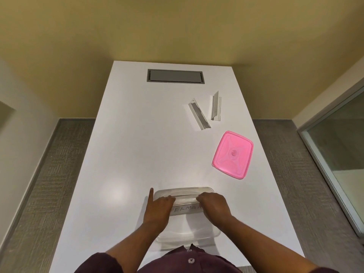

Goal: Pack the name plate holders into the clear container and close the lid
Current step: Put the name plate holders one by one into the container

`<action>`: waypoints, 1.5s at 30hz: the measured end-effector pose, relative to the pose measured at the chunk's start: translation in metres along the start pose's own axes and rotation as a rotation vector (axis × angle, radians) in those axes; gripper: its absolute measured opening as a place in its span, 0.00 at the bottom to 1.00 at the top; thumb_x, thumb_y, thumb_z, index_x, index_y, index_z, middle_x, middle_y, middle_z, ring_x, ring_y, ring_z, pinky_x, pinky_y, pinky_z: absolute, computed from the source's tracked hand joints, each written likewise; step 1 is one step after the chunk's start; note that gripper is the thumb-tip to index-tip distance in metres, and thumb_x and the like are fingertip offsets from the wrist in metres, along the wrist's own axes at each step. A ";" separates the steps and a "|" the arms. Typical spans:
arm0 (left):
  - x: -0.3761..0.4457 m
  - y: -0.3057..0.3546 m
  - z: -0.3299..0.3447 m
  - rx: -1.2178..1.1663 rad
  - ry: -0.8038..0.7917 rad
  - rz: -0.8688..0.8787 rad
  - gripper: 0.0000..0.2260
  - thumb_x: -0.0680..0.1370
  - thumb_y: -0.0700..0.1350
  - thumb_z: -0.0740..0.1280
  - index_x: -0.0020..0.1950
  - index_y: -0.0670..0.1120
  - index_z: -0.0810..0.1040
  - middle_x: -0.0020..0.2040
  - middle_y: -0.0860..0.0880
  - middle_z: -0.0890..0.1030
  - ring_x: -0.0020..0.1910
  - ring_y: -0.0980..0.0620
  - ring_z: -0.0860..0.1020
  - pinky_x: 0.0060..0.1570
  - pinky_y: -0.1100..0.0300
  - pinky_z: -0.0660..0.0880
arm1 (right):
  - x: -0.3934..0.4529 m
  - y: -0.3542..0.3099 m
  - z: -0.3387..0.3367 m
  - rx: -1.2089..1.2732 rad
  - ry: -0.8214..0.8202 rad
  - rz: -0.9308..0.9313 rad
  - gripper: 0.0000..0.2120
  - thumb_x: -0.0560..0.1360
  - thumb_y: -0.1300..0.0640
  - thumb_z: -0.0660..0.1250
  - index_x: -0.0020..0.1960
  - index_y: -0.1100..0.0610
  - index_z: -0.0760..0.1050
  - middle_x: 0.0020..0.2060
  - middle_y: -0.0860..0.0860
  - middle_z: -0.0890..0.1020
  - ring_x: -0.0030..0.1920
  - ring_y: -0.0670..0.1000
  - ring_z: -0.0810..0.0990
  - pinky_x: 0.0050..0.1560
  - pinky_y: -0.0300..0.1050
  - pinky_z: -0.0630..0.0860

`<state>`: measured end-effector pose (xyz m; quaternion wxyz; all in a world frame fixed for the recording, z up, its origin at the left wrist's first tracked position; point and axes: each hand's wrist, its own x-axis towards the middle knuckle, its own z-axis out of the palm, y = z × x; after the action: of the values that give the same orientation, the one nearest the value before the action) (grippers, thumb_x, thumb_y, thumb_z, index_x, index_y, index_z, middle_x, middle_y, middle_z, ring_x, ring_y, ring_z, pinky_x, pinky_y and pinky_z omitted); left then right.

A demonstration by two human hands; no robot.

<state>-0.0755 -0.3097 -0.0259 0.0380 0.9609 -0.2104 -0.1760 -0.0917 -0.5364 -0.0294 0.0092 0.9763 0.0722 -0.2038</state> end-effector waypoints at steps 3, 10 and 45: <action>0.002 -0.002 0.000 0.007 0.000 0.001 0.26 0.74 0.35 0.61 0.71 0.52 0.70 0.62 0.49 0.81 0.61 0.48 0.80 0.76 0.40 0.36 | 0.002 -0.004 0.002 -0.054 -0.016 -0.001 0.11 0.67 0.68 0.67 0.43 0.53 0.79 0.40 0.52 0.83 0.40 0.59 0.84 0.34 0.48 0.73; 0.009 -0.003 0.001 -0.021 -0.036 0.000 0.26 0.73 0.34 0.64 0.70 0.51 0.71 0.63 0.50 0.80 0.62 0.47 0.78 0.77 0.37 0.44 | 0.001 -0.010 0.004 -0.073 -0.028 0.028 0.11 0.67 0.69 0.70 0.44 0.56 0.80 0.39 0.53 0.83 0.39 0.58 0.84 0.32 0.49 0.75; 0.166 -0.115 -0.006 -0.319 -0.143 -0.156 0.37 0.80 0.53 0.64 0.81 0.44 0.47 0.82 0.44 0.42 0.81 0.42 0.44 0.78 0.46 0.52 | 0.233 0.084 -0.116 1.019 0.237 0.485 0.08 0.71 0.54 0.69 0.43 0.58 0.83 0.38 0.51 0.86 0.41 0.54 0.82 0.48 0.48 0.79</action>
<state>0.1131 -0.2743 -0.0904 0.1609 0.9412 -0.1069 -0.2772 0.1775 -0.5816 -0.0172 -0.4238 0.8623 -0.2607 -0.0943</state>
